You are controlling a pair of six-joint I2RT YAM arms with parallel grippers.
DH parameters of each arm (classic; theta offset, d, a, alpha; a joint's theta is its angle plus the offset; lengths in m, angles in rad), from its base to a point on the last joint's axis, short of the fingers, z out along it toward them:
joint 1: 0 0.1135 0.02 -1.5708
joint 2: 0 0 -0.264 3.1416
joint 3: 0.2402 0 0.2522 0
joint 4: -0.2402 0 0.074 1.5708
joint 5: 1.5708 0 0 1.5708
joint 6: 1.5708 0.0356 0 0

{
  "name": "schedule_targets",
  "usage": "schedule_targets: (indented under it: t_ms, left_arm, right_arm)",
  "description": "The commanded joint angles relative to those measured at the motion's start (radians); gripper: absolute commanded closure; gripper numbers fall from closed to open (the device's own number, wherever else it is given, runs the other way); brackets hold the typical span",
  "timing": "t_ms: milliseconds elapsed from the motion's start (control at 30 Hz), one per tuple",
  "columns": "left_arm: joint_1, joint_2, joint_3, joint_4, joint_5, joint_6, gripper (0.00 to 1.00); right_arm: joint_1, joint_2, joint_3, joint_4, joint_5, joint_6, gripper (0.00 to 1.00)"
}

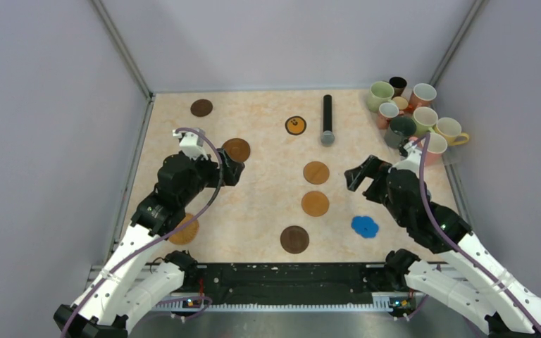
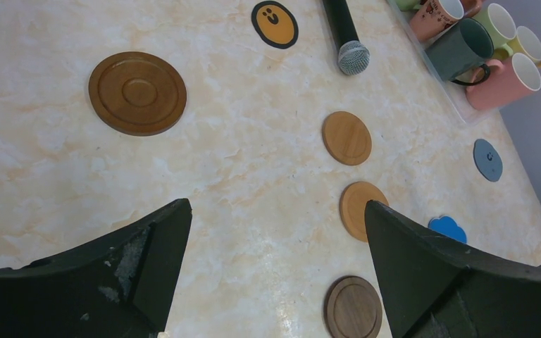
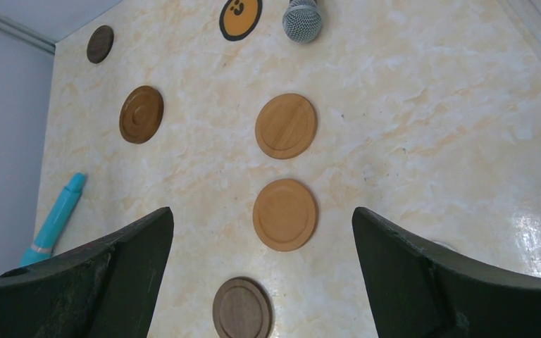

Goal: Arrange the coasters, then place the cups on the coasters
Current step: Move the coaster to the center of the board.

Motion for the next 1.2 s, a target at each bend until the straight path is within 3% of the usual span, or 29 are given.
schedule_targets:
  t_ms: [0, 167, 333, 467, 600, 667, 900, 1167]
  left_arm:
    - [-0.003, -0.014, 0.019, 0.039, 0.019, -0.005, 0.02]
    - [-0.002, -0.007, 0.023, 0.037, 0.030, -0.007, 0.03]
    - [-0.002, -0.023, 0.017, 0.038, 0.025, -0.006, 0.04]
    - [-0.002, -0.015, 0.017, 0.045, 0.037, -0.007, 0.05]
    - [-0.003, -0.020, 0.031, 0.020, 0.023, -0.005, 0.06]
    - [-0.003, -0.038, 0.025, 0.025, 0.010, -0.004, 0.06]
    - [-0.003, -0.066, 0.018, 0.030, 0.007, -0.008, 0.07]
    - [-0.005, -0.087, 0.026, 0.016, 0.028, -0.007, 0.07]
  right_arm:
    - [-0.008, -0.015, -0.020, 0.010, 0.012, 0.011, 0.05]
    - [-0.006, 0.005, -0.080, 0.012, 0.020, 0.042, 0.14]
    - [-0.006, 0.093, -0.101, 0.033, 0.013, 0.047, 0.35]
    - [-0.007, 0.175, -0.108, 0.167, -0.086, -0.072, 0.49]
    - [-0.007, 0.274, -0.108, 0.378, -0.242, -0.171, 0.73]
    - [-0.007, 0.341, -0.096, 0.466, -0.241, -0.179, 1.00]
    - [-0.024, 0.697, 0.095, 0.638, -0.129, -0.264, 1.00]
    - [-0.200, 1.116, 0.369, 0.733, -0.354, -0.258, 1.00]
